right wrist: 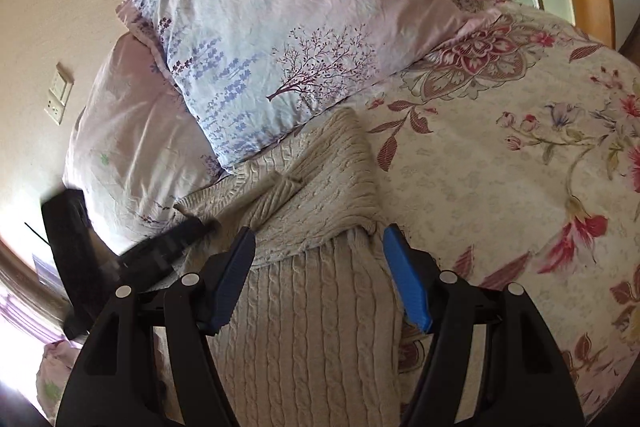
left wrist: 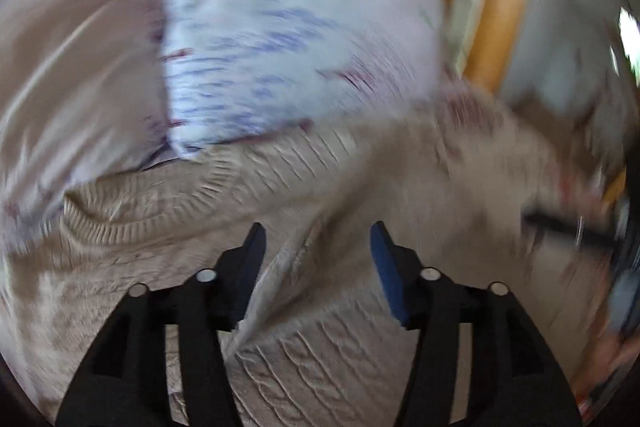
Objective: Fold small clothes
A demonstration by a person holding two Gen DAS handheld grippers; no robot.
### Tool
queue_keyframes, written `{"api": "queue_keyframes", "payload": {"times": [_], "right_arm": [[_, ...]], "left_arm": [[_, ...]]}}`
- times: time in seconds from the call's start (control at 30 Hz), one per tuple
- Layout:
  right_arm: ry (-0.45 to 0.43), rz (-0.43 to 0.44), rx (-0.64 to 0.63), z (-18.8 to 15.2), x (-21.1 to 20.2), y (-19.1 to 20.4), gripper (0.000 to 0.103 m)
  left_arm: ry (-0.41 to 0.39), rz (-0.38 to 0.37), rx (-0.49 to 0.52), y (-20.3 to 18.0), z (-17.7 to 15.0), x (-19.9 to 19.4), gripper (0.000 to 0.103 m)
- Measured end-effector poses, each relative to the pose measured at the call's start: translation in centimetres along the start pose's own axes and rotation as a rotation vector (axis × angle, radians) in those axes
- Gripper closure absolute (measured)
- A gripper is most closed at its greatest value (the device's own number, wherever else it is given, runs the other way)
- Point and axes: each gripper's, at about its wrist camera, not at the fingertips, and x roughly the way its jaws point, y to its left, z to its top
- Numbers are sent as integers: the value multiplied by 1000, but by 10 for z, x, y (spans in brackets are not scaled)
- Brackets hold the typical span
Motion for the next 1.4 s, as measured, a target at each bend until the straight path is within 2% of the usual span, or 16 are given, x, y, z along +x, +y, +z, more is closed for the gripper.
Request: {"api": "queue_keyframes", "payload": {"times": [0.03,0.1,0.17,0.27,0.33,0.43,0.5,0.57,0.63,0.73,0.9,0.97,1.03,1.07,1.27,1.4], "right_arm": [[7,13,1,2,1,0,35],[36,57,2,9,6,5,35],[89,121,11,16,17,11,36],[167,159,28,25,37,21,40],[206,155,54,31,50,25,44],[204,69,-3,39,65,36,46],[221,12,-42,42,78,41,49],[257,1,-46,41,89,41,57],[282,-1,-59,38,96,43,60],[297,-13,-81,33,102,44,65],[294,-21,-86,34,105,44,70],[296,-18,-113,32,106,47,83],[302,-3,-127,31,108,49,91],[297,6,-134,30,109,50,93],[259,21,-164,33,102,56,93],[263,18,-150,34,104,52,93]], "left_arm": [[0,20,79,-11,-7,-3,36],[-36,63,169,-18,-21,-17,29],[-55,84,162,-4,-27,-33,25],[-59,128,15,50,-37,-57,25],[-72,225,-136,105,-45,-75,25],[-58,322,-339,175,-61,-94,27],[-41,346,-450,212,-75,-101,33],[-4,363,-548,247,-90,-102,39],[27,362,-600,265,-100,-99,45],[79,349,-666,282,-113,-87,56],[102,313,-705,293,-118,-67,58],[98,320,-689,293,-115,-65,60],[98,294,-676,292,-112,-64,73],[101,297,-671,291,-110,-63,74],[70,318,-688,294,-106,-64,74],[61,353,-697,297,-107,-72,66]]}}
